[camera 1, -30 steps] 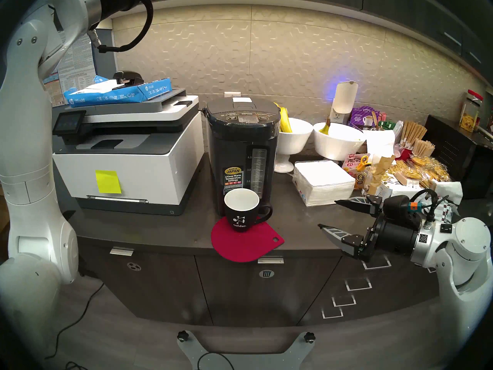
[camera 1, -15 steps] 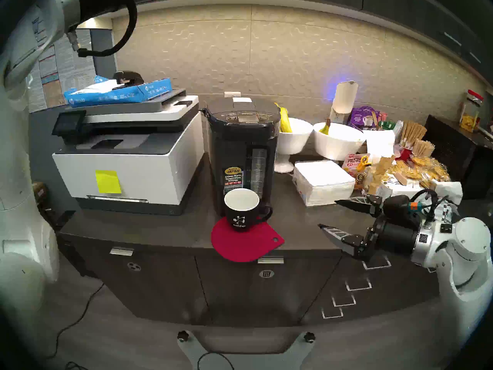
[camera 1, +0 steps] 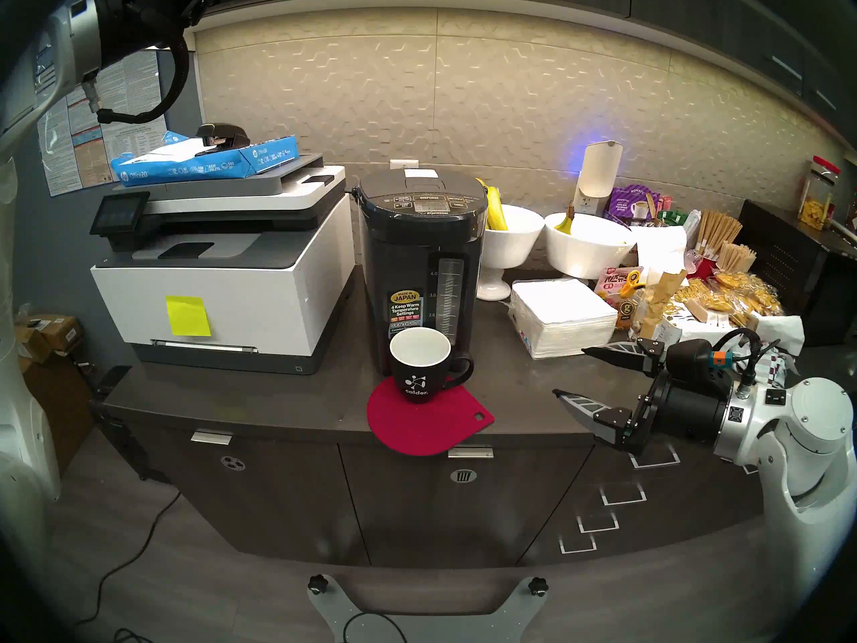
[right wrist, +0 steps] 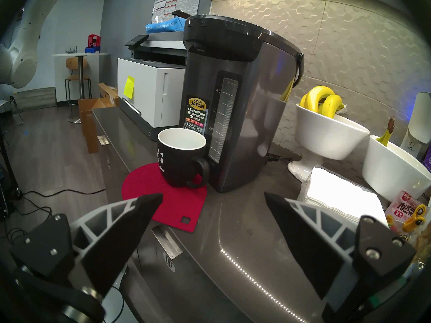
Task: Press the water dispenser button and fill the cup
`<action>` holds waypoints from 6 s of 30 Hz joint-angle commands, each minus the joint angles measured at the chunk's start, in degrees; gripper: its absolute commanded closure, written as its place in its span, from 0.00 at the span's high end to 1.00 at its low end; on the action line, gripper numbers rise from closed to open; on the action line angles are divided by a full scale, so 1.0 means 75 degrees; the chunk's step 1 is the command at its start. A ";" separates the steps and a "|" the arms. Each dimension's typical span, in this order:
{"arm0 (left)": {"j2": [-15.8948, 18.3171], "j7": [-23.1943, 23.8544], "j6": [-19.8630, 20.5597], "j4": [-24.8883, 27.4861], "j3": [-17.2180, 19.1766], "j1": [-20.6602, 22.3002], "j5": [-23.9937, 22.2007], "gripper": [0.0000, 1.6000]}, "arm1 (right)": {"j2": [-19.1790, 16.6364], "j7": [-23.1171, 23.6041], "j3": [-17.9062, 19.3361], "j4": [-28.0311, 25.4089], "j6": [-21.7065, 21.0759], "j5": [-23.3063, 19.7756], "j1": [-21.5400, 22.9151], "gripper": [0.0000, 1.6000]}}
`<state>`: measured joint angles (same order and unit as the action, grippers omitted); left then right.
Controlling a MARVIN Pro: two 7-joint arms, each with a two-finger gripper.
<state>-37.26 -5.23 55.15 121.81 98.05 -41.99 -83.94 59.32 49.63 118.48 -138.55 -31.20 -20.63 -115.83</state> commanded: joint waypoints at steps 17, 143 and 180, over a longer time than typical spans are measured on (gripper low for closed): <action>0.1196 0.3055 -0.0553 -0.1177 -0.1756 0.1169 0.1889 0.65 | -0.0017 -0.0006 0.0000 -0.0096 0.0000 0.0005 0.0032 1.00; -0.0146 0.6961 -0.0797 -0.2874 -0.5521 0.3566 0.5403 0.00 | -0.0015 -0.0010 -0.0001 -0.0104 -0.0009 0.0011 0.0033 1.00; -0.1394 0.8108 -0.0336 -0.3551 -0.6795 0.5665 0.6417 0.00 | -0.0014 -0.0003 0.0000 -0.0095 0.0001 0.0008 0.0033 1.00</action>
<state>-44.16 53.01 51.62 96.45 48.42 -5.38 -36.62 59.32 49.64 118.48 -138.58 -31.20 -20.57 -115.82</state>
